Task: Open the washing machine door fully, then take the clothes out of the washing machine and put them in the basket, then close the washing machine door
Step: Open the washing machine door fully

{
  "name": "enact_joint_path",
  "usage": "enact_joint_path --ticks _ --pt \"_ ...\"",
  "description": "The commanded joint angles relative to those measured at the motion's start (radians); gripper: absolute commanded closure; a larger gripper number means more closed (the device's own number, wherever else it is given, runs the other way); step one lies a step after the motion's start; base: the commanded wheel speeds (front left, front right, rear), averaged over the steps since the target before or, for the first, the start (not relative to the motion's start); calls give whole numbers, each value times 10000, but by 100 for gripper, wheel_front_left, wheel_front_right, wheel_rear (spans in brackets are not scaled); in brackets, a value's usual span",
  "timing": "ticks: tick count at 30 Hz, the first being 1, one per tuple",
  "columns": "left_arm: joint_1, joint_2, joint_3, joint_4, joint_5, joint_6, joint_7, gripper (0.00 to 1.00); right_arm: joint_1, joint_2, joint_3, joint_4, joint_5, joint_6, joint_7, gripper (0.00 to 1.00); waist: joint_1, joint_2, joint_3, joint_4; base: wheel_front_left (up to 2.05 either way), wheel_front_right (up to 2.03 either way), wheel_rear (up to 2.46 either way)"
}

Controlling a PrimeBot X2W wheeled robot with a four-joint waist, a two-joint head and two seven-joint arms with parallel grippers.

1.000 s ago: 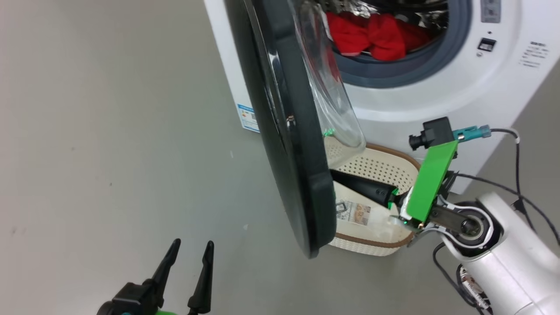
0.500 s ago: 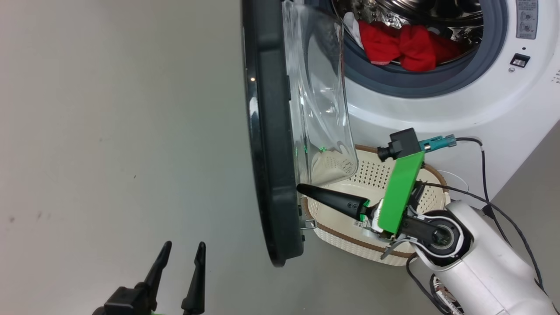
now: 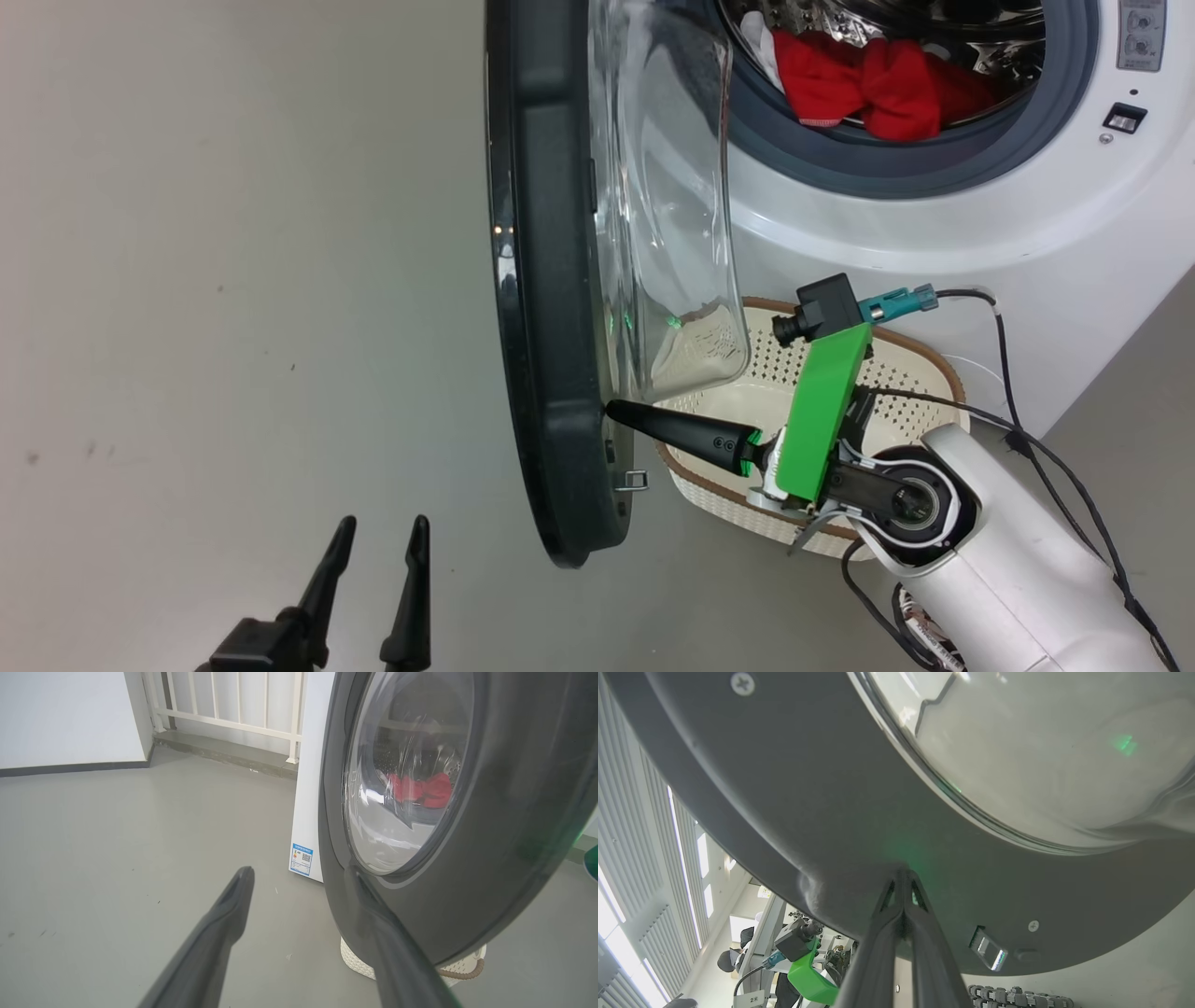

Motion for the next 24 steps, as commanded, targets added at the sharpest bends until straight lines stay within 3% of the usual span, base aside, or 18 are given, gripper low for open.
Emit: enact_joint_path --ticks 1,6,11,12,13,24 --pt "-83 143 341 -287 -83 77 -92 0 -218 287 142 -283 -131 67 -2 100 0 0 -9 -8 0 0 0" --pt "-85 143 305 -240 -53 48 -92 0 -111 245 123 -292 -210 67 -167 100 0 0 -72 -38 0 0 0" --pt "-167 143 276 -148 6 -35 -92 0 13 160 49 -267 -300 67 -435 42 0 0 -111 -66 0 0 0" --pt "-191 143 272 -127 21 -59 -92 0 45 128 39 -269 -333 67 -500 19 0 0 -115 -71 0 0 0" --pt "-211 143 269 -107 35 -78 -92 0 84 93 29 -268 -363 67 -569 2 0 0 -125 -76 0 0 0" --pt "-336 143 441 254 387 -435 -92 0 946 -519 -117 -222 -630 67 -1661 0 0 0 -452 -218 0 0 0"
